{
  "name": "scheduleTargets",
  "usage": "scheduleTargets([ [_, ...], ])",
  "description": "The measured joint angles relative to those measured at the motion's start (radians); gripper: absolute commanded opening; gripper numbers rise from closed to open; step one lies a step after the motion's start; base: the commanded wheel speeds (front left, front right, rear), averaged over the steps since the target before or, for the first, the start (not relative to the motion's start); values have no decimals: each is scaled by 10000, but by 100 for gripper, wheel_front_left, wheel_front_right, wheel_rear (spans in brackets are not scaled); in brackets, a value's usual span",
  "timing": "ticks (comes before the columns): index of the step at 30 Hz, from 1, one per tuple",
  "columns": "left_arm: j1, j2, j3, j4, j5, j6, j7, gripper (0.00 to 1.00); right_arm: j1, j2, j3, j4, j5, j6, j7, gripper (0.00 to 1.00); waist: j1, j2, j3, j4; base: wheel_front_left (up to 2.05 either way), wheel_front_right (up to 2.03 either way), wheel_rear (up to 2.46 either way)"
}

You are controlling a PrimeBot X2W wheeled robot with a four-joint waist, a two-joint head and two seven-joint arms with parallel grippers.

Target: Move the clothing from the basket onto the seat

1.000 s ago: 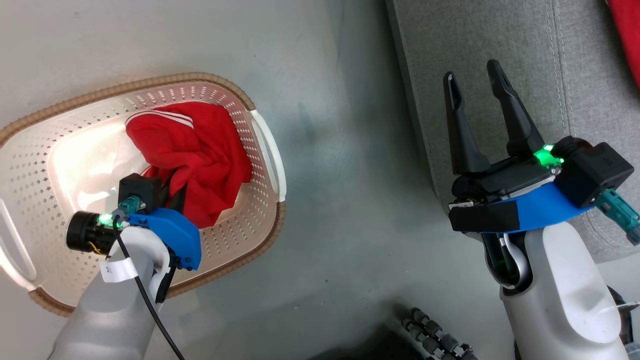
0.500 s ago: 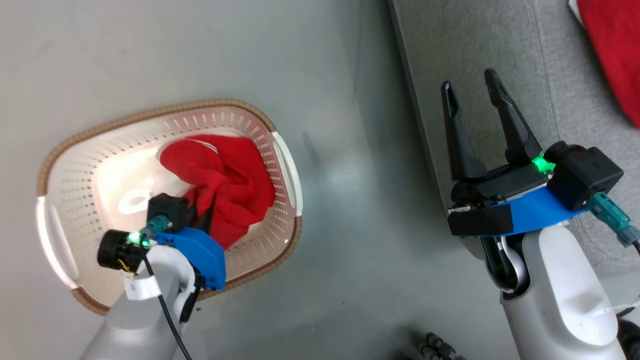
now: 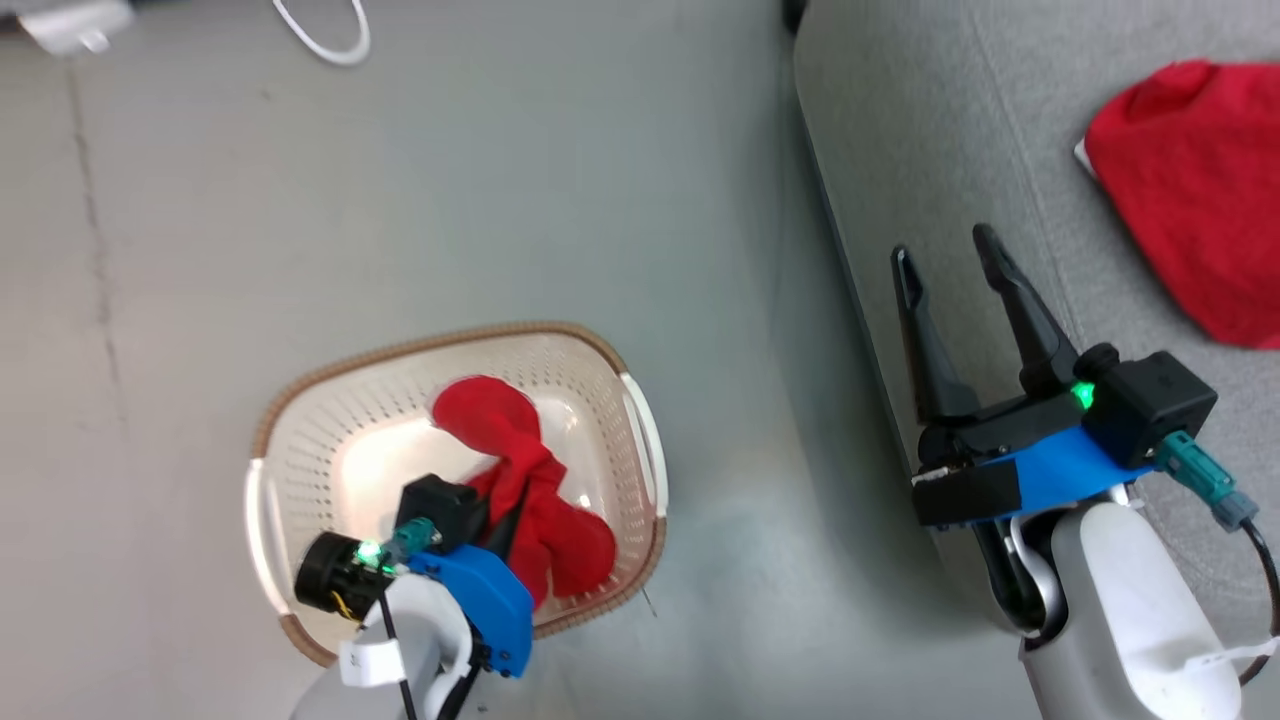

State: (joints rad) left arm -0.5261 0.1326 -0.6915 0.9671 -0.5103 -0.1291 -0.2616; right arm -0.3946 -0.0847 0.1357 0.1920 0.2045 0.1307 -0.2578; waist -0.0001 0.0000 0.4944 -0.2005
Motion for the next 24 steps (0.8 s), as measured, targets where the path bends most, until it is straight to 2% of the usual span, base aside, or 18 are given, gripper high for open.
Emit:
scheduleTargets([
  [13,567,-257,-738,-1101,-339,-4,0,0,1188,-27,-104,81,61,0,548,100,-2,1,-2815,745,0,0,0],
  [24,63,-523,-1546,-1733,-717,-4,2,0,1842,-65,-111,-151,-102,0,1007,100,-1,0,-4132,1247,0,0,0],
])
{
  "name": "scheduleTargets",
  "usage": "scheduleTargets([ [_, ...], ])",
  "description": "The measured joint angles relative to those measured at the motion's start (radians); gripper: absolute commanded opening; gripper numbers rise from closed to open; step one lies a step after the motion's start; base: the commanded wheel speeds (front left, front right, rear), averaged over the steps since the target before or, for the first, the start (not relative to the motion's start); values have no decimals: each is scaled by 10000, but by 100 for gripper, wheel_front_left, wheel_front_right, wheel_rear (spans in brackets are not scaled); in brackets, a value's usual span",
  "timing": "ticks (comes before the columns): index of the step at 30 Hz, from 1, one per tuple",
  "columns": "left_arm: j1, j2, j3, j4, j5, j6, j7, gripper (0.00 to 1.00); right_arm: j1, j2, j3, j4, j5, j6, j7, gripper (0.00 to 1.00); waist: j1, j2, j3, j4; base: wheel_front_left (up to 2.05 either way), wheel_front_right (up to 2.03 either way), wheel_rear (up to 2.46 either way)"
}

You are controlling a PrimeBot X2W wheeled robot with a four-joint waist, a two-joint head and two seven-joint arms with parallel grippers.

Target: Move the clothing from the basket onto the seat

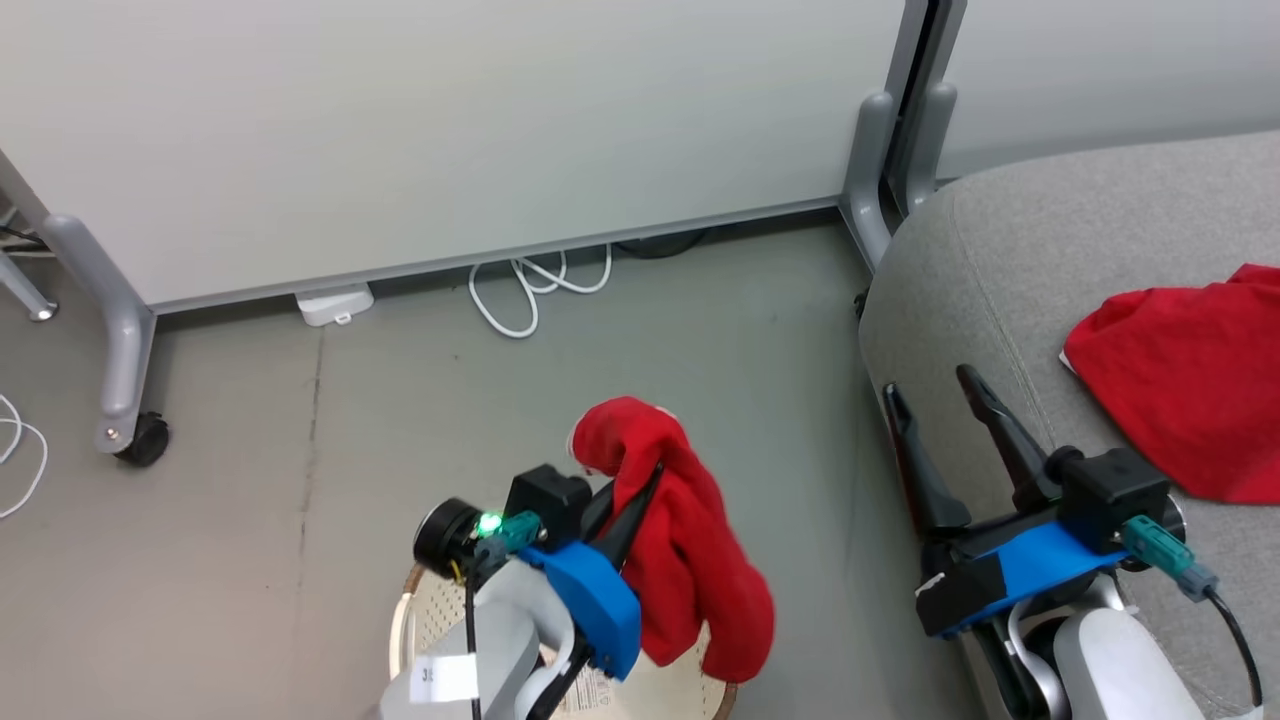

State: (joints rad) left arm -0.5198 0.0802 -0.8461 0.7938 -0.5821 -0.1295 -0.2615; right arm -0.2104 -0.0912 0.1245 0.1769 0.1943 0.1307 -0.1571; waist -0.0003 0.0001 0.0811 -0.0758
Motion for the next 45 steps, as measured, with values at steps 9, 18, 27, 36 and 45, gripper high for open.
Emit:
scheduleTargets([
  [9,-1002,-134,-439,-263,-656,0,2,0,9,69,314,-96,19,0,157,100,1,0,-290,-14,0,0,0],
  [18,-2132,-186,-1022,-347,-1584,-2,401,0,148,115,408,-56,92,0,186,100,2,0,-486,-35,0,0,0],
  [27,-2721,-221,-1402,-336,-2119,-2,474,0,161,150,522,46,146,0,184,100,2,0,-679,-2,0,0,0],
  [36,-2866,-236,-1687,-54,-2403,-2,387,0,183,167,652,94,180,0,201,100,2,0,-693,-52,0,0,0],
  [45,-2903,-247,-1965,150,-2635,-2,297,0,149,63,945,253,180,0,299,100,3,0,-619,-30,0,0,0],
])
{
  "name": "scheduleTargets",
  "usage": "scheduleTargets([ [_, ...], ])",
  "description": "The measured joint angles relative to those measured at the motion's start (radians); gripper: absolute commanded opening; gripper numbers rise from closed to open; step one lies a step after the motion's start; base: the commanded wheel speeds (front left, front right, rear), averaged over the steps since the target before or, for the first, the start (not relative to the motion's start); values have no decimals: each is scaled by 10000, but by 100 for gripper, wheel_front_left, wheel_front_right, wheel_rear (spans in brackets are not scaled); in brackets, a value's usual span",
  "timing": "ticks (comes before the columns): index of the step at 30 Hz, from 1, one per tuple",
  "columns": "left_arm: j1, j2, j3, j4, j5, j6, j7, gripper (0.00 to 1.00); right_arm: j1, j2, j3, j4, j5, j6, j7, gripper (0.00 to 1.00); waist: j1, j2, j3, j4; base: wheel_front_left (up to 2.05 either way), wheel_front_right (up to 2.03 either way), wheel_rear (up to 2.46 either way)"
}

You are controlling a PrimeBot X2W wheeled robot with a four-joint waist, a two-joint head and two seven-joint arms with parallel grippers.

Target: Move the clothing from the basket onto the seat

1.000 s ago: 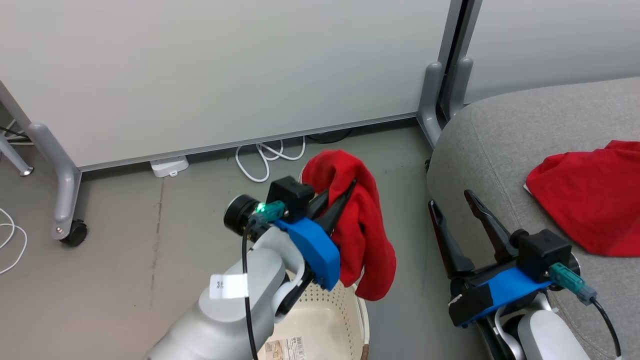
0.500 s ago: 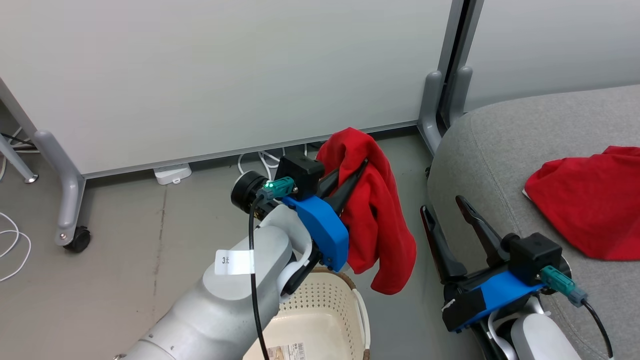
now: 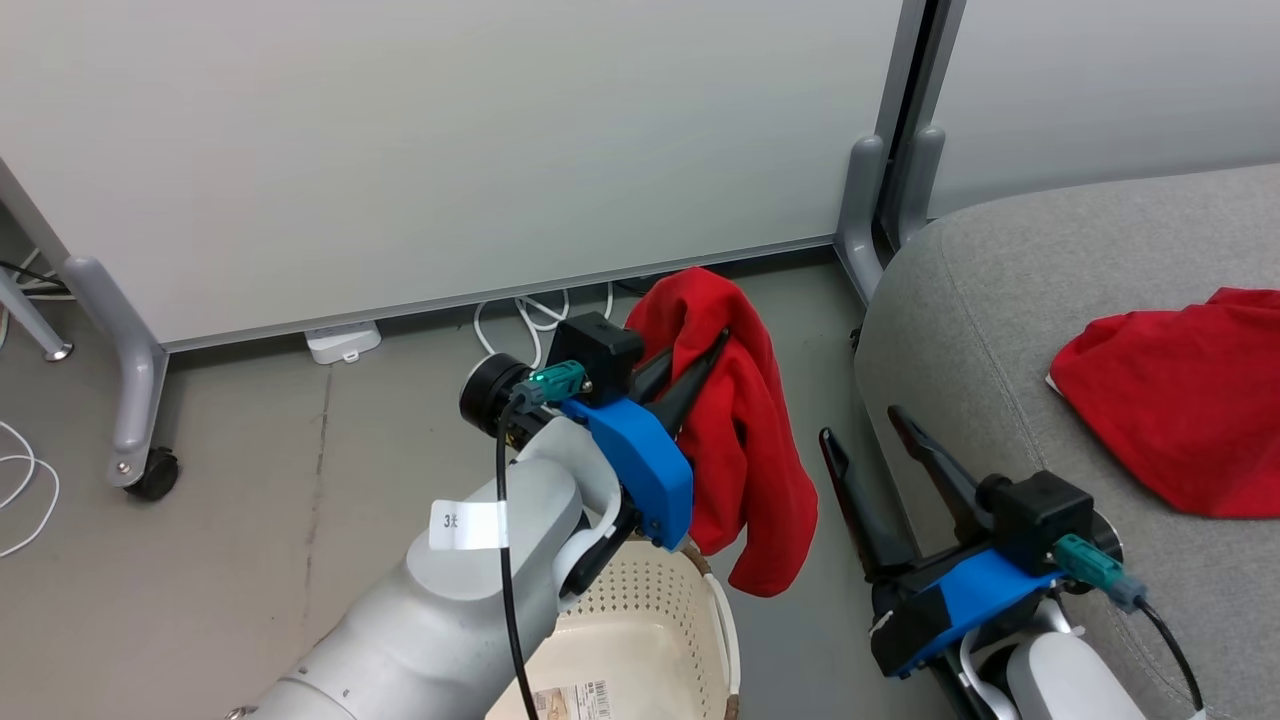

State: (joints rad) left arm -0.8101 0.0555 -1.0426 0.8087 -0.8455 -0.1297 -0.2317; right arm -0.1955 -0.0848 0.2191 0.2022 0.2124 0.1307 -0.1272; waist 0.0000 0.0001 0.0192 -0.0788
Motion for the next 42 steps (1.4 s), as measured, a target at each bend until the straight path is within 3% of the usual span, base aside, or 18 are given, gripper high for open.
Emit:
scheduleTargets([
  [6,-117,-23,-182,0,-169,0,-71,0,-289,-75,531,610,104,0,119,100,1,0,43,38,0,0,0],
  [15,-125,-36,-451,-38,-370,0,-148,0,-1584,-267,1797,2460,865,0,288,100,1,0,61,108,0,0,0],
  [31,-134,-46,-874,-148,-721,0,-222,0,-3631,-15,3256,5754,2054,0,-685,100,0,0,82,240,0,0,0],
  [32,-136,-46,-897,-148,-740,0,-224,0,-3700,10,3285,5904,2182,0,-694,69,1,0,82,244,0,0,0],
  [33,-138,-46,-918,-146,-771,0,-226,0,-3747,31,3323,6021,2324,0,-727,13,0,0,81,245,0,0,0],
  [34,-141,-44,-934,-140,-786,0,-228,0,-3792,42,3384,6125,2439,0,-780,0,0,0,79,246,0,0,0],
  [42,-186,-46,-978,-77,-869,0,-257,0,-4168,115,3898,6636,3033,0,-1081,0,0,0,84,197,0,0,0],
])
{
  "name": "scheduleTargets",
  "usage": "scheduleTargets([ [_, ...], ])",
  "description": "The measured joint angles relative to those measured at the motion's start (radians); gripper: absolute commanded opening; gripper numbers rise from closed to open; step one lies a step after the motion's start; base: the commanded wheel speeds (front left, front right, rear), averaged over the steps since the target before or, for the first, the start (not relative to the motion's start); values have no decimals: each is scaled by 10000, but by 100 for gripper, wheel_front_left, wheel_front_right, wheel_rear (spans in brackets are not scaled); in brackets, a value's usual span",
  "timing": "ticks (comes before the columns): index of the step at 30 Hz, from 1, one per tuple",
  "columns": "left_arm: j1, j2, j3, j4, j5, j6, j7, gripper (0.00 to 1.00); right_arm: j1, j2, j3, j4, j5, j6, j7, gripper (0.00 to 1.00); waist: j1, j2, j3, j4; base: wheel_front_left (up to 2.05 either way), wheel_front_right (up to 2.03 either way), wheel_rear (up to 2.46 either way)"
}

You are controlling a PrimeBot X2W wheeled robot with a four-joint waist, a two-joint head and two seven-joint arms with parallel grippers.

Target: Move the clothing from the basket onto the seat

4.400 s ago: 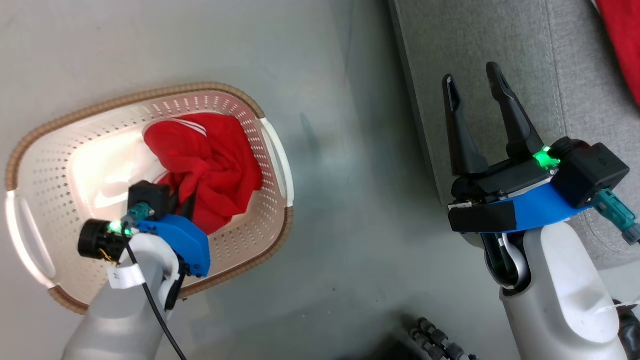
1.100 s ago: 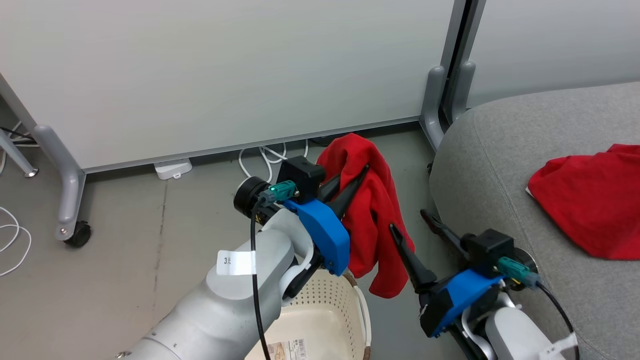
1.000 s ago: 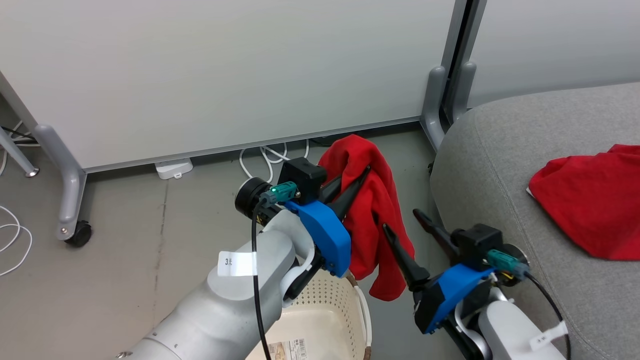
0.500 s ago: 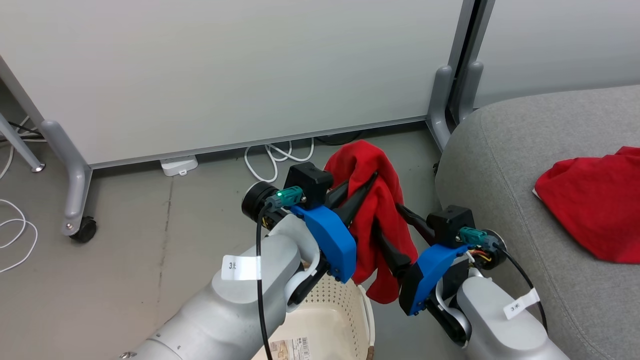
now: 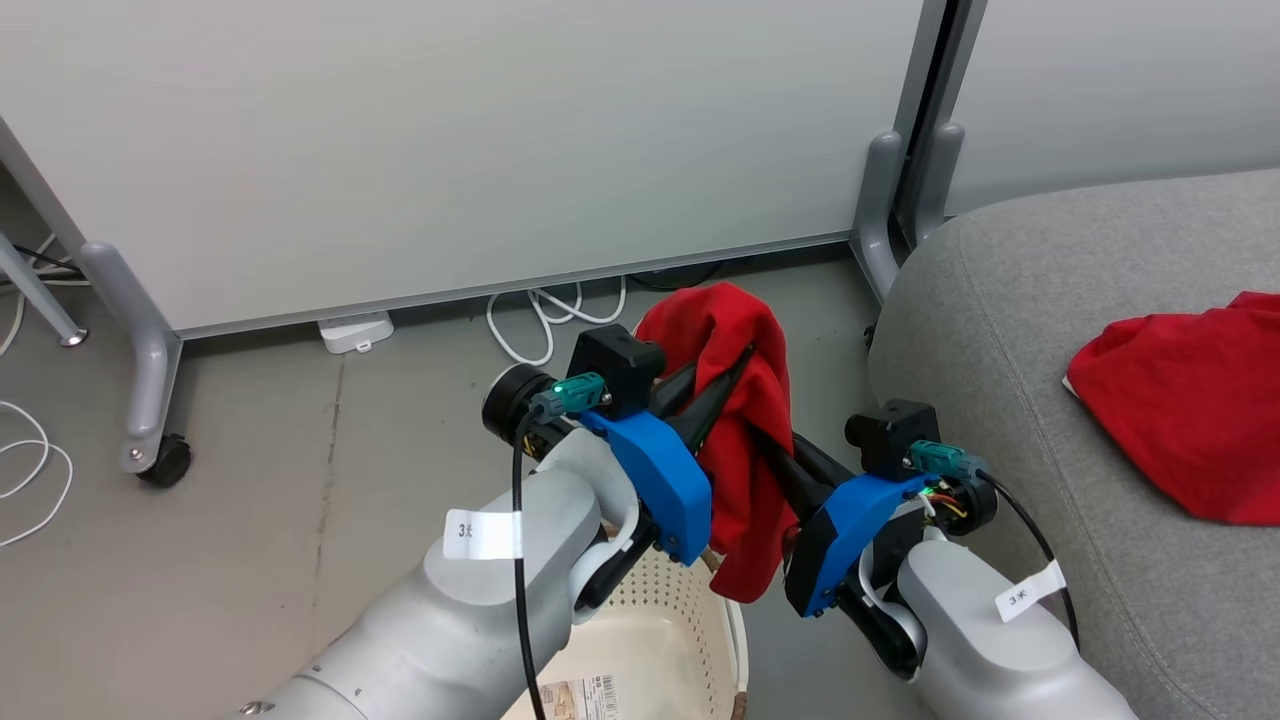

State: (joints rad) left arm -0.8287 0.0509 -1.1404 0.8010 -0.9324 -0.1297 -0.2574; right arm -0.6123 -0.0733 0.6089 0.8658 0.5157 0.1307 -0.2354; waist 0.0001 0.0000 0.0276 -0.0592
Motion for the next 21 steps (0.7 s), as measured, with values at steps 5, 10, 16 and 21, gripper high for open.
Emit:
scheduleTargets([
  [5,-47,0,-10,35,-25,0,-12,0,-145,-23,244,171,265,0,-130,0,-1,0,7,-41,0,0,0],
  [10,-48,0,-15,58,-59,0,-12,0,-210,-59,458,268,460,0,-176,0,0,0,17,-72,0,0,0],
  [16,-50,0,-10,73,-86,0,-25,2,-306,-121,696,341,700,0,-230,0,0,0,48,-86,0,0,0],
  [21,-50,0,40,105,-92,0,-33,100,-375,-190,803,395,857,0,-244,0,0,0,68,-68,0,0,0],
])
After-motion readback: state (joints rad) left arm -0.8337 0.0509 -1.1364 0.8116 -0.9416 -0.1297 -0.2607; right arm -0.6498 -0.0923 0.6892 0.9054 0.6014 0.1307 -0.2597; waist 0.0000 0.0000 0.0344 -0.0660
